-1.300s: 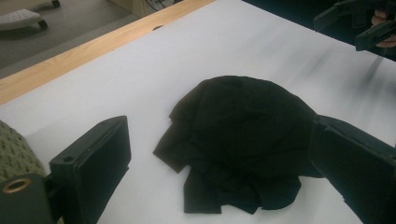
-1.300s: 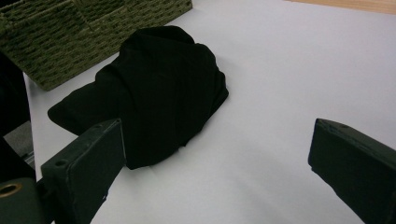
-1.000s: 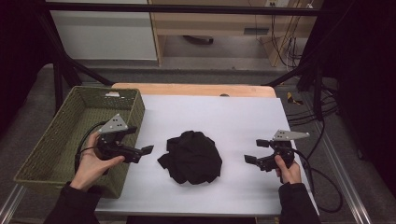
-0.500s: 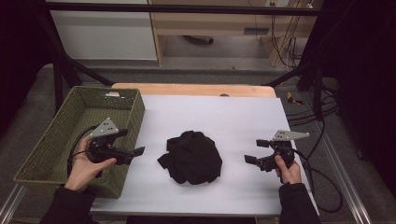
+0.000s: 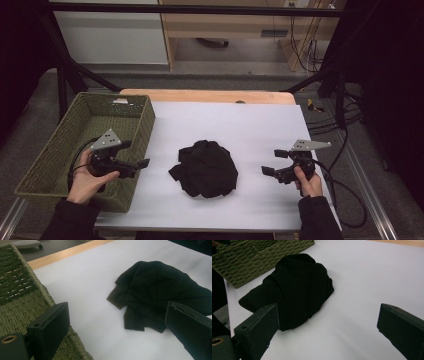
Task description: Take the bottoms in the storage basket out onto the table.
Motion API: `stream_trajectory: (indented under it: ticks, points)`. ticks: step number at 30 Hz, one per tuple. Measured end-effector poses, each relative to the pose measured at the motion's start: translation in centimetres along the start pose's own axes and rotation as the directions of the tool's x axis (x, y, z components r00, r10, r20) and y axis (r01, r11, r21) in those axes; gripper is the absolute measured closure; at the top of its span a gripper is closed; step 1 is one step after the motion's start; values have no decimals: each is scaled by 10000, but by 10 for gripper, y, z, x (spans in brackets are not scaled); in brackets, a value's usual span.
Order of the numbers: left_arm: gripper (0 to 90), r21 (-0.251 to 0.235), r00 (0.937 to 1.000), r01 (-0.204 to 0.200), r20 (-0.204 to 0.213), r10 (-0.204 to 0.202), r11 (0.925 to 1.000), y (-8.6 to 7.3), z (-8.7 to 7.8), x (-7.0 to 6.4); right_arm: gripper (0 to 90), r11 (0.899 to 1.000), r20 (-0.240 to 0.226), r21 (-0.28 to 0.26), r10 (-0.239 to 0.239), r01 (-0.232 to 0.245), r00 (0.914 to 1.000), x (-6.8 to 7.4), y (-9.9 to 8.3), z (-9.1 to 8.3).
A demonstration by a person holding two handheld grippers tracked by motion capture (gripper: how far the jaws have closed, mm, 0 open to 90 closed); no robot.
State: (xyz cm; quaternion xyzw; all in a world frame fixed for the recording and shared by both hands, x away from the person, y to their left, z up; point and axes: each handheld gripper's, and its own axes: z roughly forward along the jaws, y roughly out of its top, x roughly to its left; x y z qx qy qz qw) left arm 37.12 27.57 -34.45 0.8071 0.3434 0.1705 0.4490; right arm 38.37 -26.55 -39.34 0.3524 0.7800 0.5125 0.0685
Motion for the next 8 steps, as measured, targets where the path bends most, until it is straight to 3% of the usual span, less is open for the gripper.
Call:
stream_trajectory:
  ticks: [8]
  points:
    - [60,86,10000,51,10,-51,10000,-2,0,3,46,10000,-19,-20,31,-31,10000,0,0,0]
